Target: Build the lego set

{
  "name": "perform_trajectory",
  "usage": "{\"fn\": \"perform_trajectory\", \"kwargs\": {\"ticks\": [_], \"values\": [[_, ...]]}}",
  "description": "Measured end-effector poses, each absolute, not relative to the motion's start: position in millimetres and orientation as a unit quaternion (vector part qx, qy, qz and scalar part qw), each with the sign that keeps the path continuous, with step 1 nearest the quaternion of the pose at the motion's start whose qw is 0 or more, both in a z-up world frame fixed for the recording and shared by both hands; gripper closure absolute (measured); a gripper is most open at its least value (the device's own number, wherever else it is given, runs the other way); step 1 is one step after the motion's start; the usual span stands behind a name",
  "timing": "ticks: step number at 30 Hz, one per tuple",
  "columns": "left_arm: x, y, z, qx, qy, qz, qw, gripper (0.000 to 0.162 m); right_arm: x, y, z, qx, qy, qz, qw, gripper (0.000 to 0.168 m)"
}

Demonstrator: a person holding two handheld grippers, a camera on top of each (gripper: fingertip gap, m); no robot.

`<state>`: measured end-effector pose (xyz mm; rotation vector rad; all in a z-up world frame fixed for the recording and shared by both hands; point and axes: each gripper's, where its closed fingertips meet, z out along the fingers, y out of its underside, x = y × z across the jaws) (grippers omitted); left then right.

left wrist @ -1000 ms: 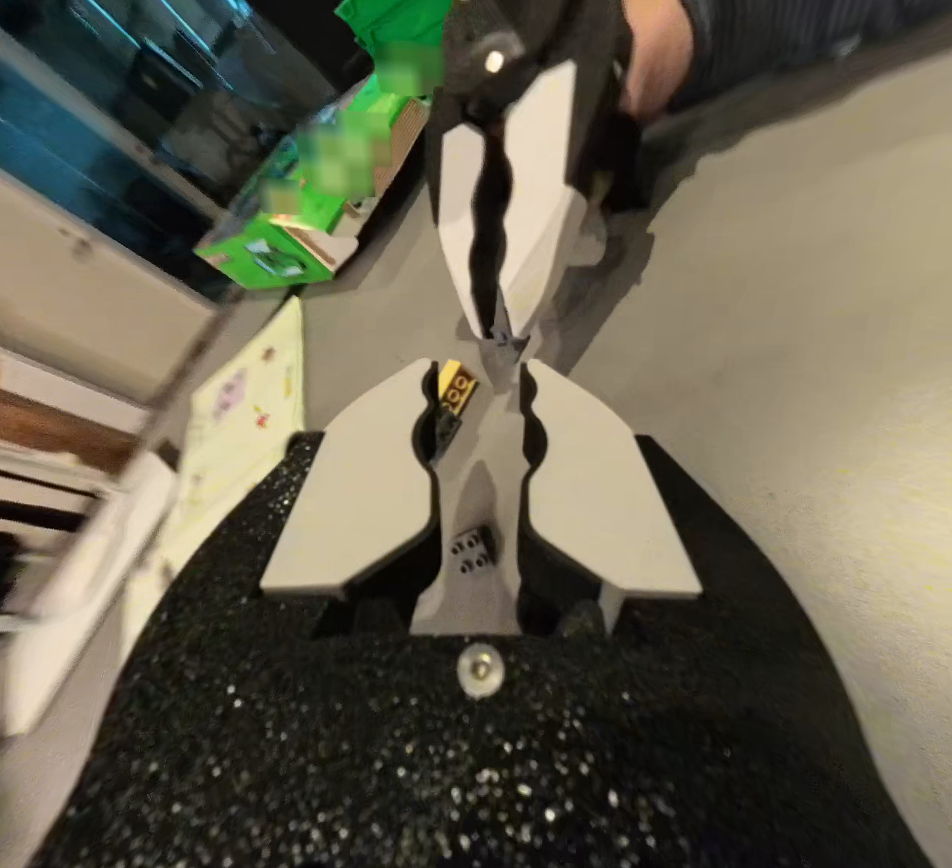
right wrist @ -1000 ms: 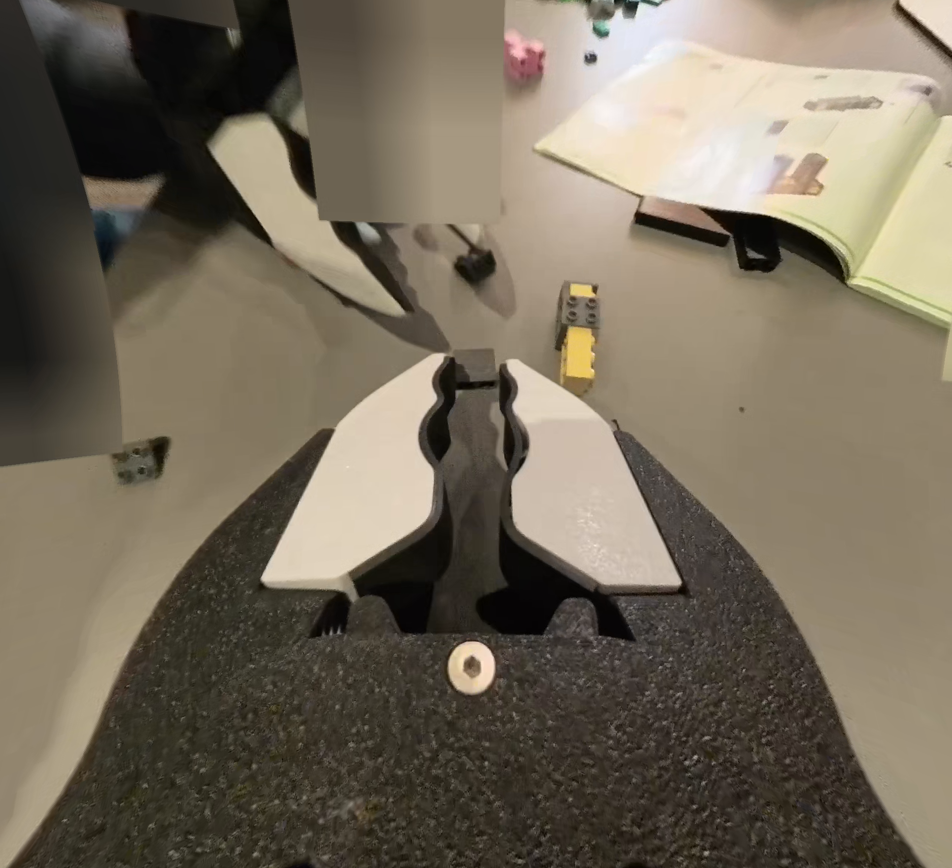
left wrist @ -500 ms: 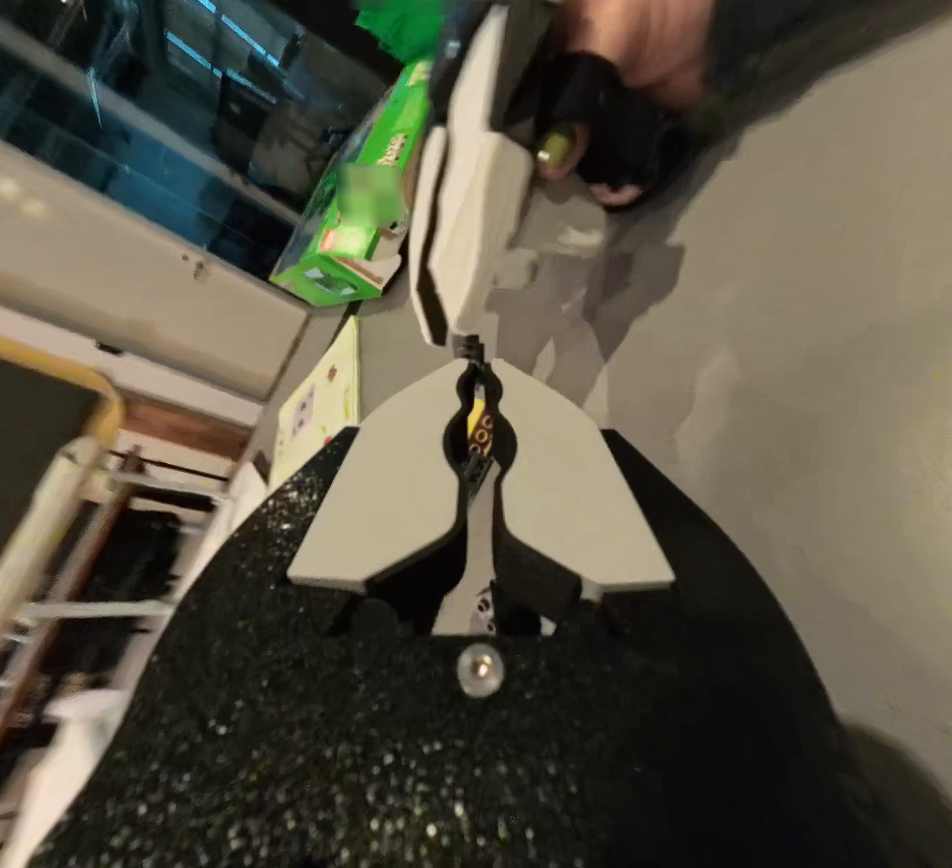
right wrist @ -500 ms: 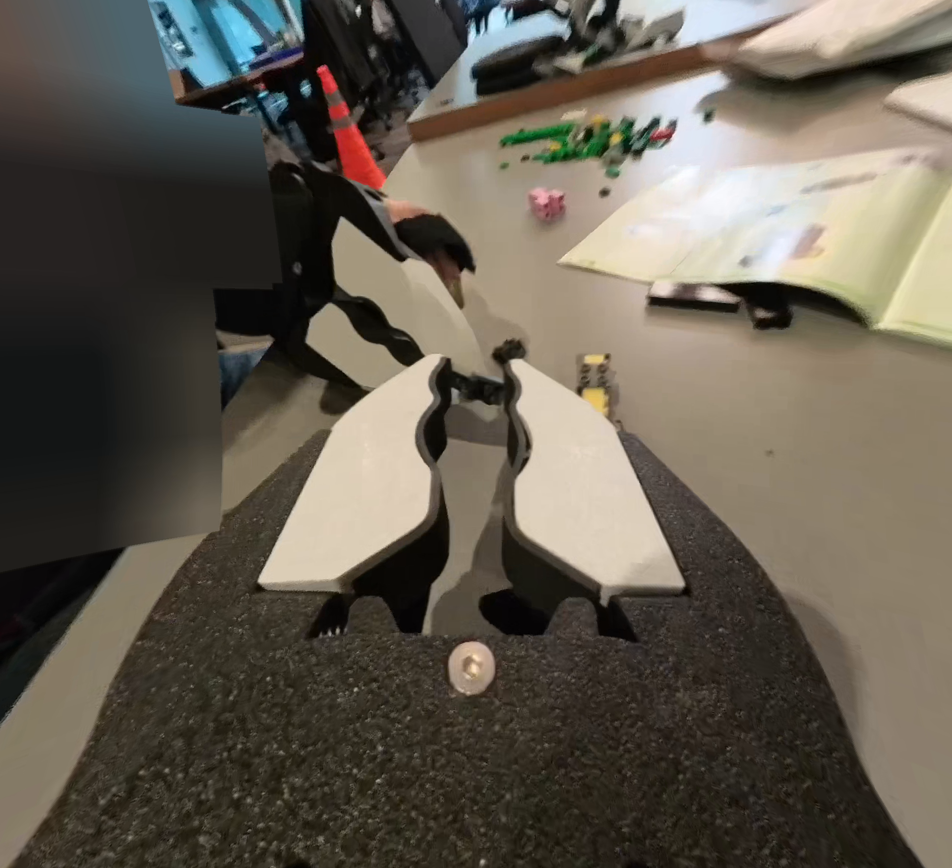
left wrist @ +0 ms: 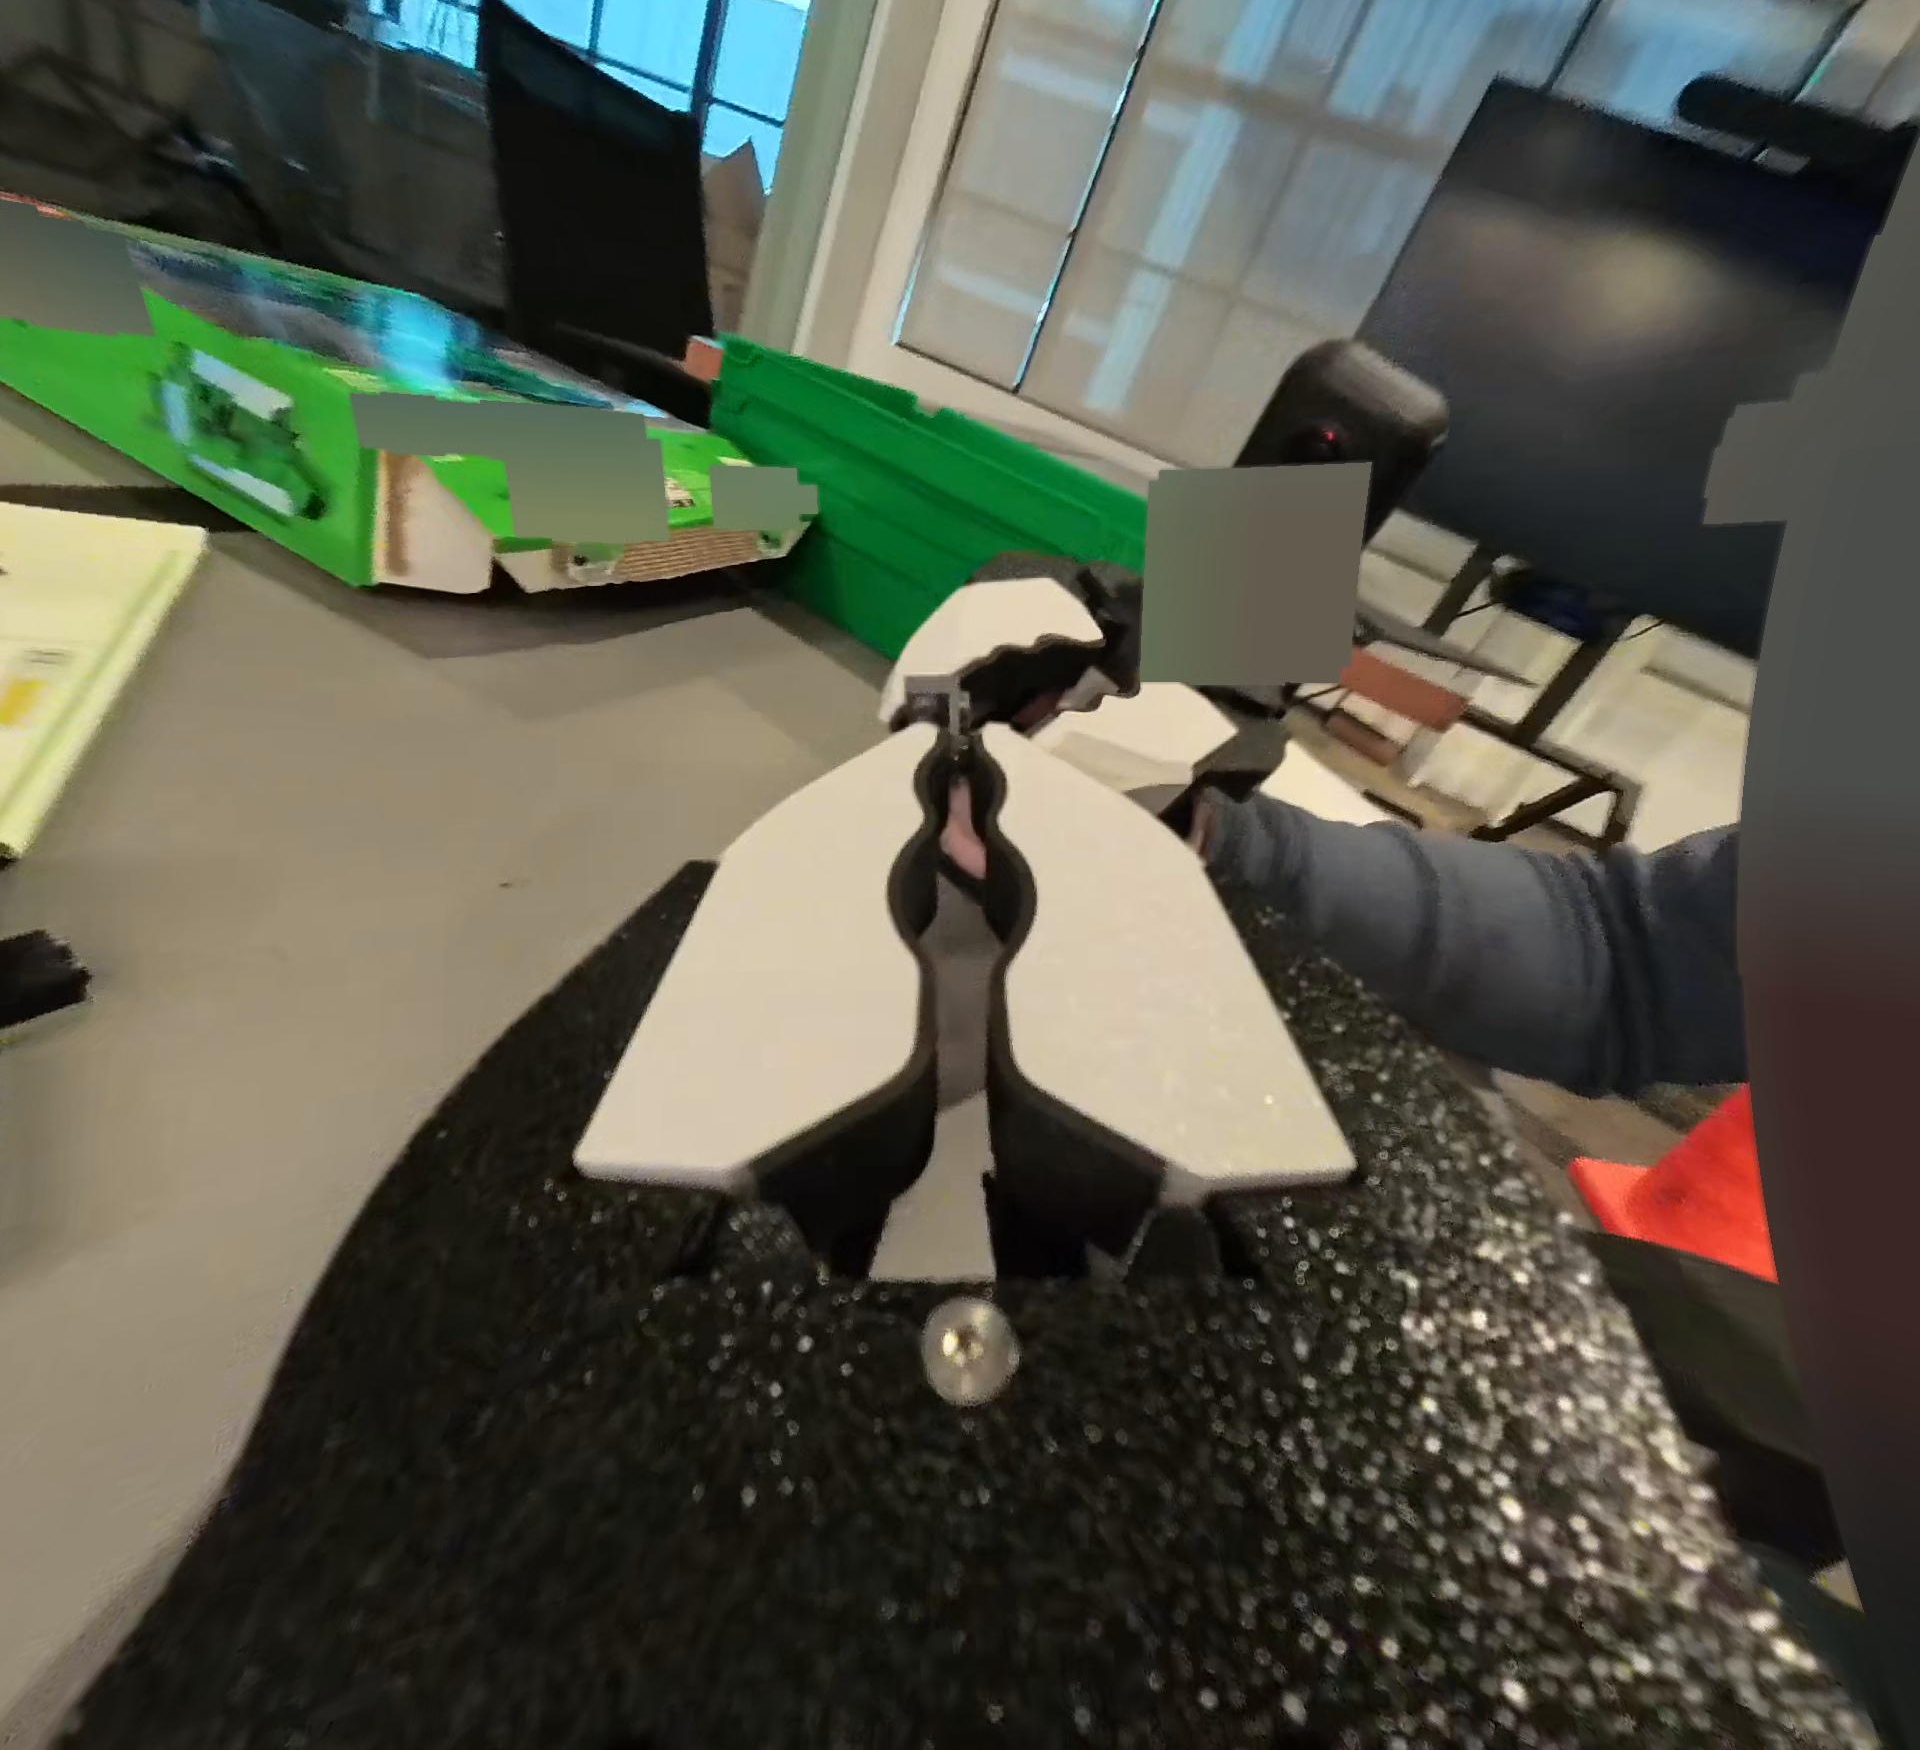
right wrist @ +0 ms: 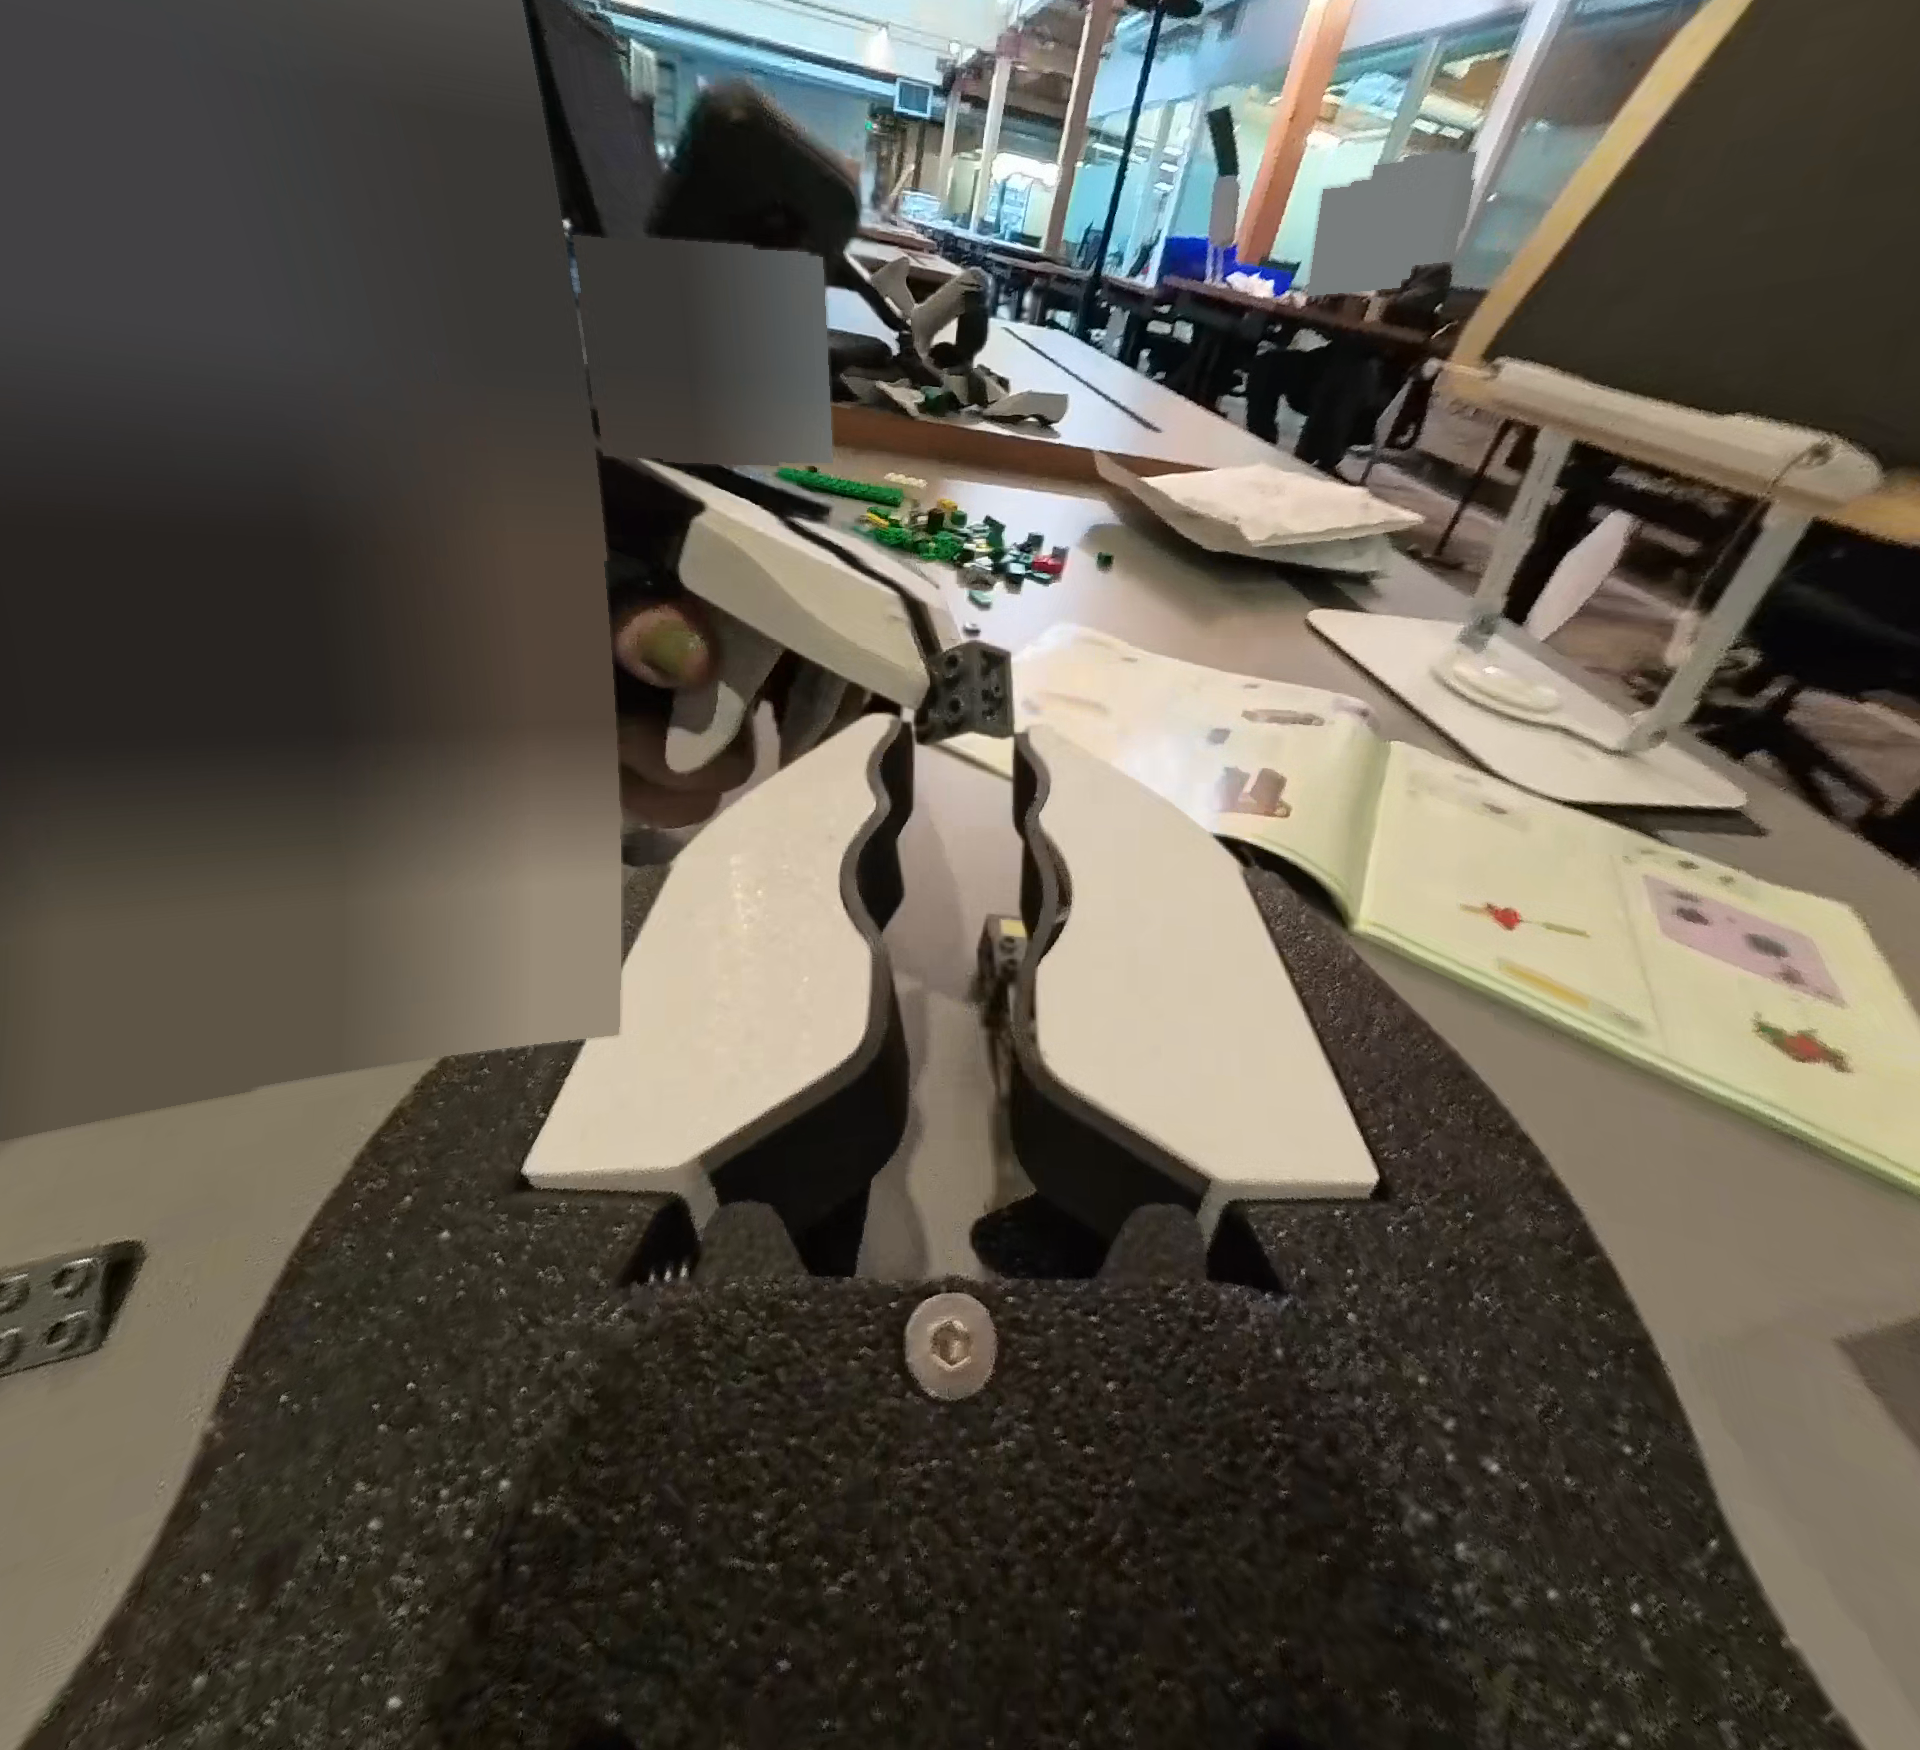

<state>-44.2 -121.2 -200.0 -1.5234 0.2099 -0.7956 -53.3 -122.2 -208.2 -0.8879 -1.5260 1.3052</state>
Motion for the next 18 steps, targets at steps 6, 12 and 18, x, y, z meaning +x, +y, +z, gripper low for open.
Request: {"fn": "perform_trajectory", "kwargs": {"ticks": [6,12,18], "values": [[-44.5,-122.4,-199.0,-0.659,0.080,-0.389,0.639,0.159,-53.9,-120.1,-200.7,-0.327,-0.624,0.450,0.548,0.142],[-46.0,-121.4,-197.2,-0.649,0.057,-0.412,0.638,0.159,-58.3,-120.6,-202.8,-0.295,-0.656,0.312,0.621,0.135],[-42.2,-119.5,-202.6,-0.662,0.059,-0.400,0.631,0.159,-62.4,-118.7,-207.7,-0.263,-0.667,0.186,0.671,0.150]]}}
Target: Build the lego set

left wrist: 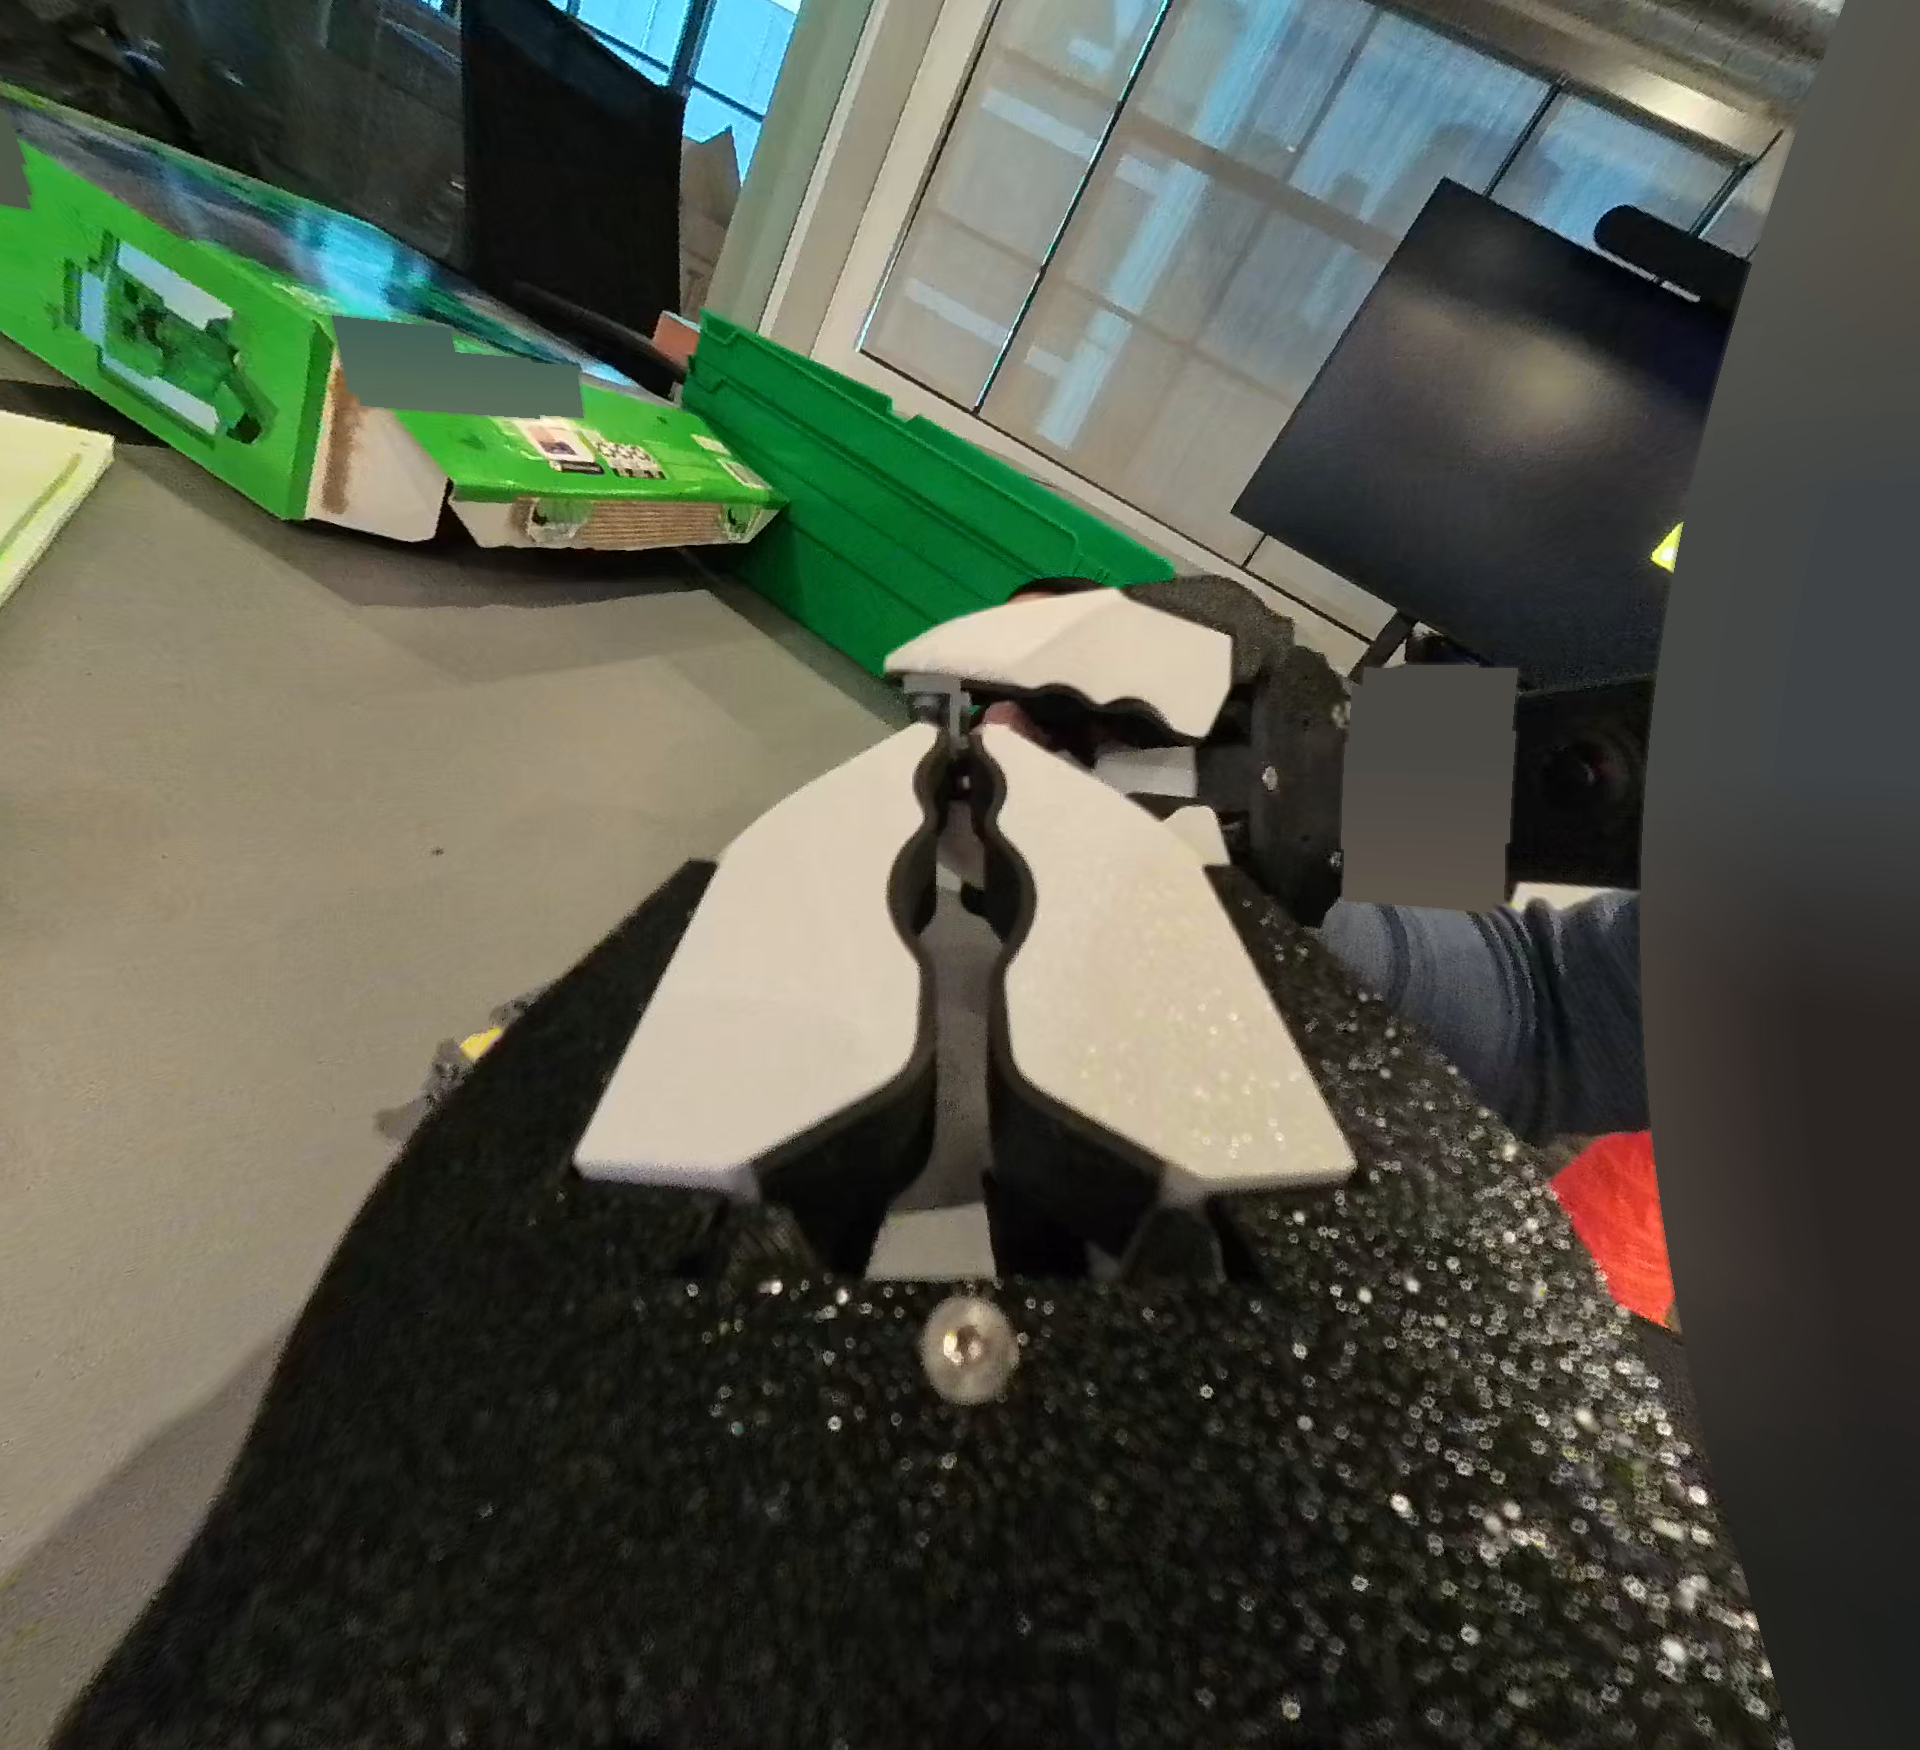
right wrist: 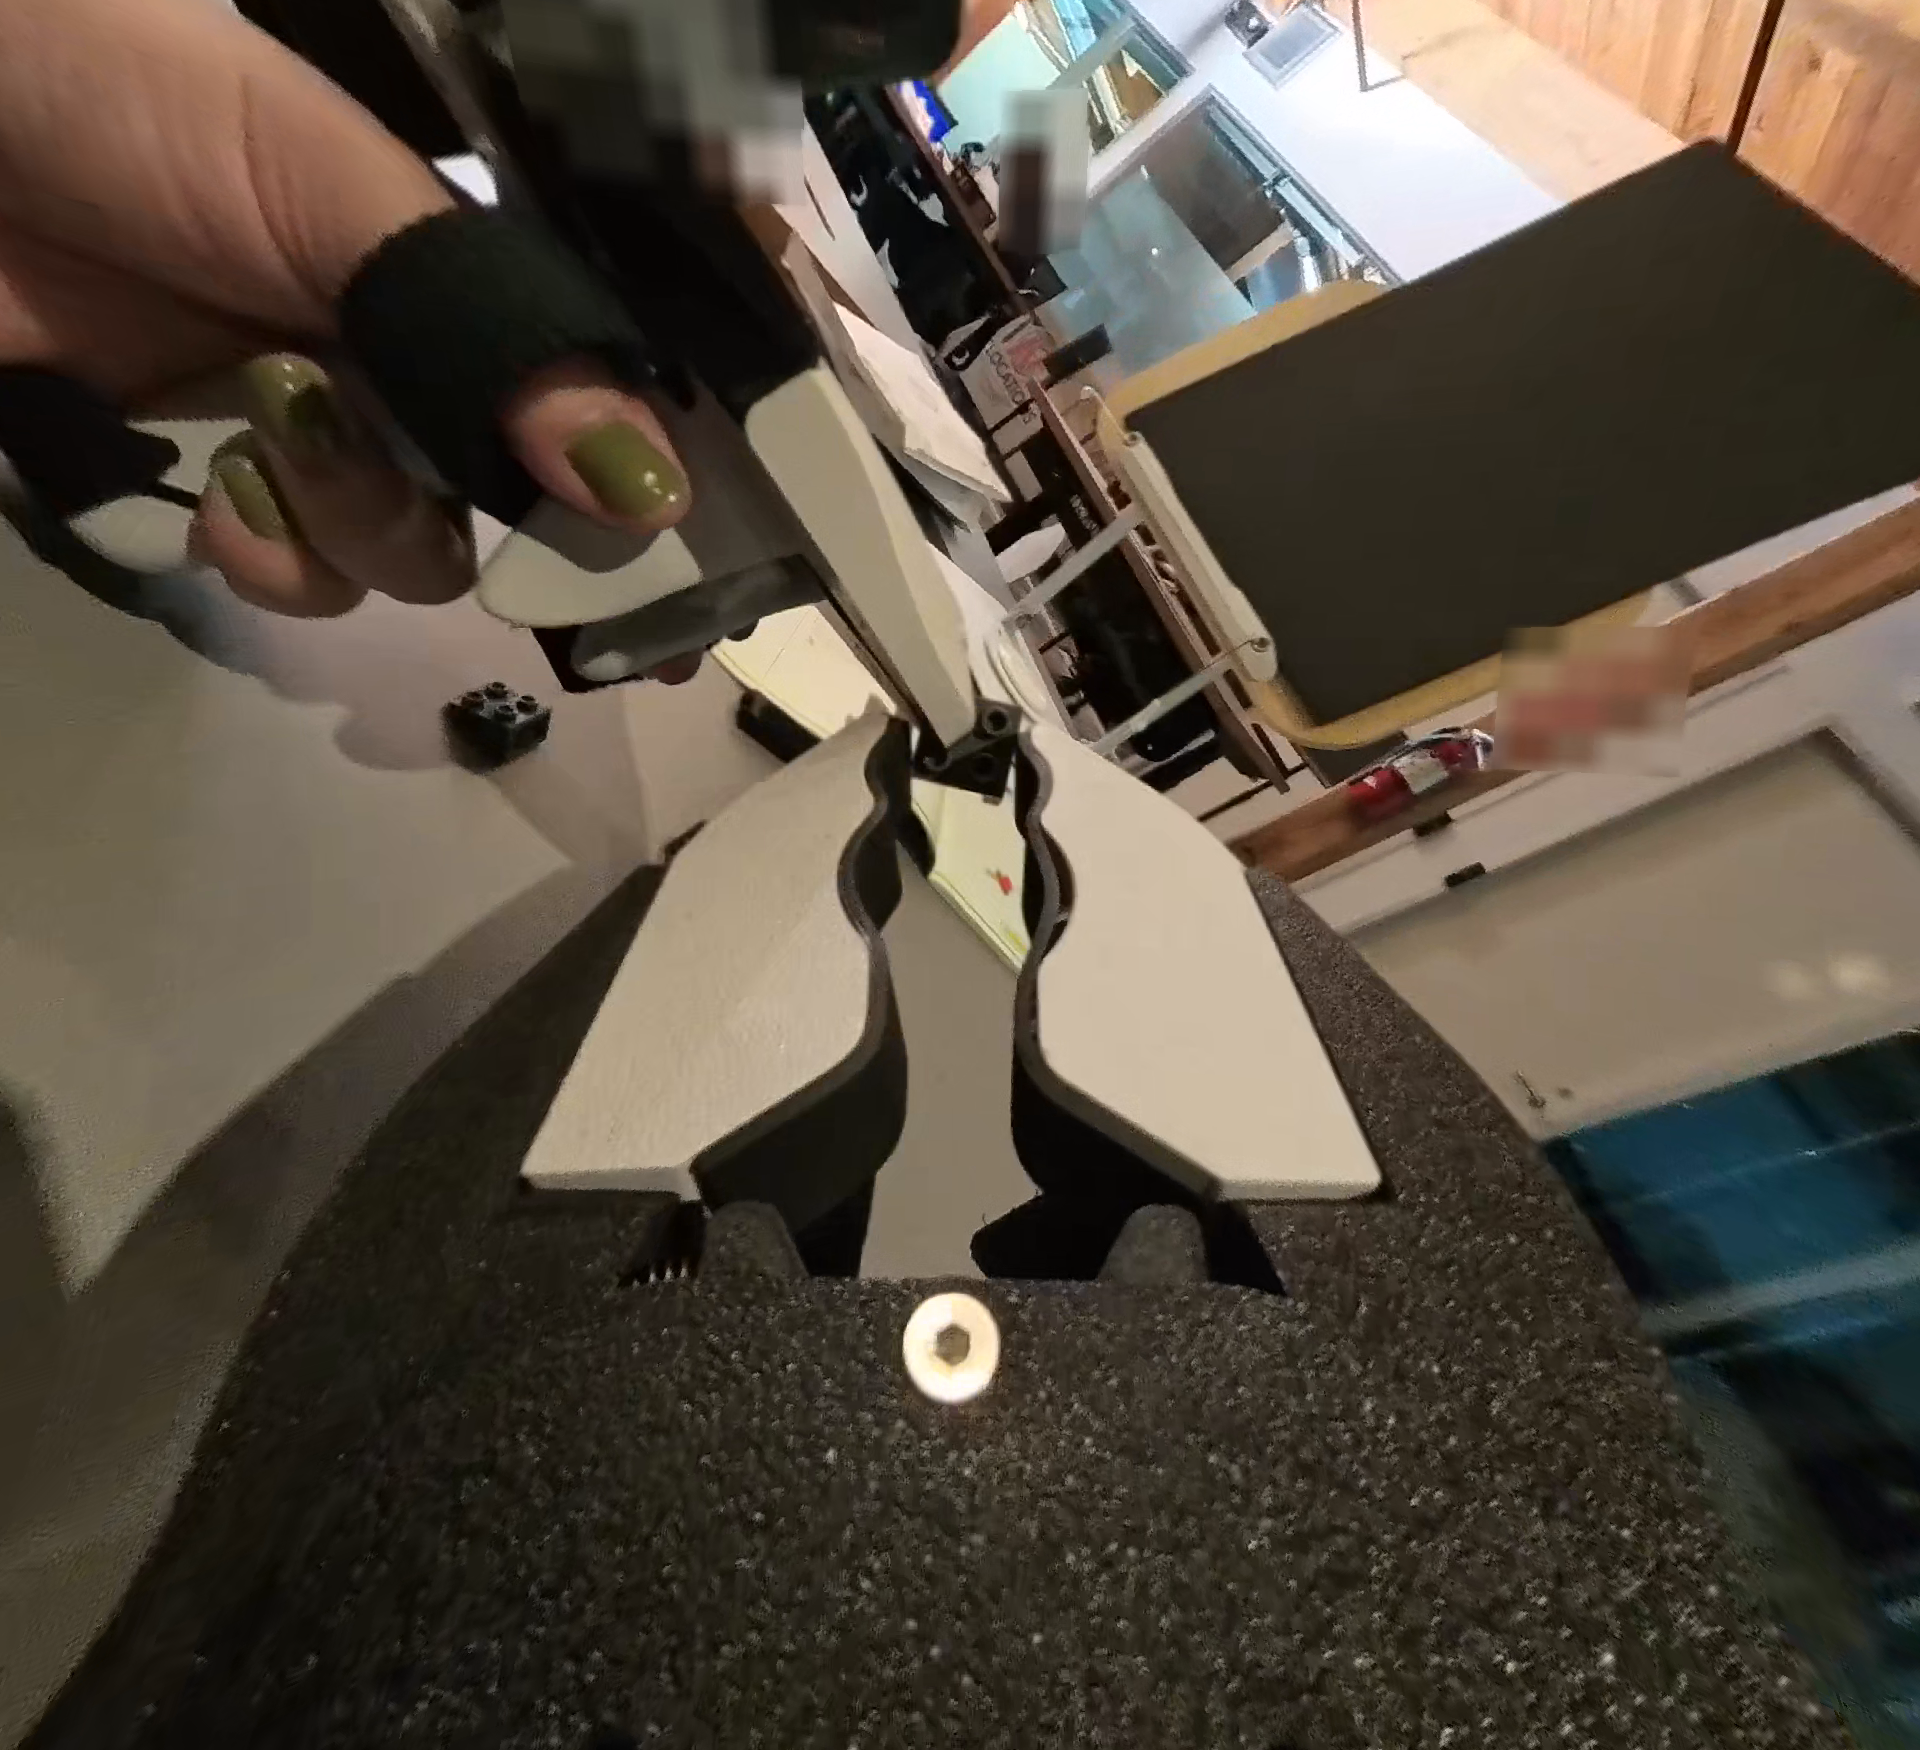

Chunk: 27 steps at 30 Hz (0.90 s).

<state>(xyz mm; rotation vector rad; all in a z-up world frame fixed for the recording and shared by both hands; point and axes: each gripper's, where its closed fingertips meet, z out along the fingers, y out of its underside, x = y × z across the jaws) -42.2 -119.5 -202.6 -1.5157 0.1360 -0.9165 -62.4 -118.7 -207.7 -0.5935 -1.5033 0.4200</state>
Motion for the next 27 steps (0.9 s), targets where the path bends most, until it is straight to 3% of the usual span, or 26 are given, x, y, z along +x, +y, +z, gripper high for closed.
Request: {"fn": "perform_trajectory", "kwargs": {"ticks": [2,5,8,13,19,27], "values": [[-42,-119,-204,-0.666,0.059,-0.397,0.629,0.159,-62,-118,-210,-0.270,-0.671,0.192,0.663,0.150],[-50,-120,-200,-0.665,0.067,-0.373,0.644,0.132,-62,-113,-216,-0.285,-0.676,0.198,0.650,0.150],[-74,-123,-203,-0.691,0.103,-0.291,0.654,0.129,-62,-105,-233,-0.310,-0.704,0.200,0.606,0.151],[-94,-121,-246,-0.768,0.281,-0.121,0.563,0.112,-62,-105,-259,-0.361,-0.761,0.217,0.494,0.151],[-97,-101,-278,-0.768,0.415,-0.044,0.486,0.114,-70,-102,-272,-0.413,-0.800,0.214,0.380,0.151],[-94,-91,-297,-0.791,0.437,-0.033,0.427,0.119,-72,-94,-285,-0.429,-0.826,0.217,0.295,0.150]]}}
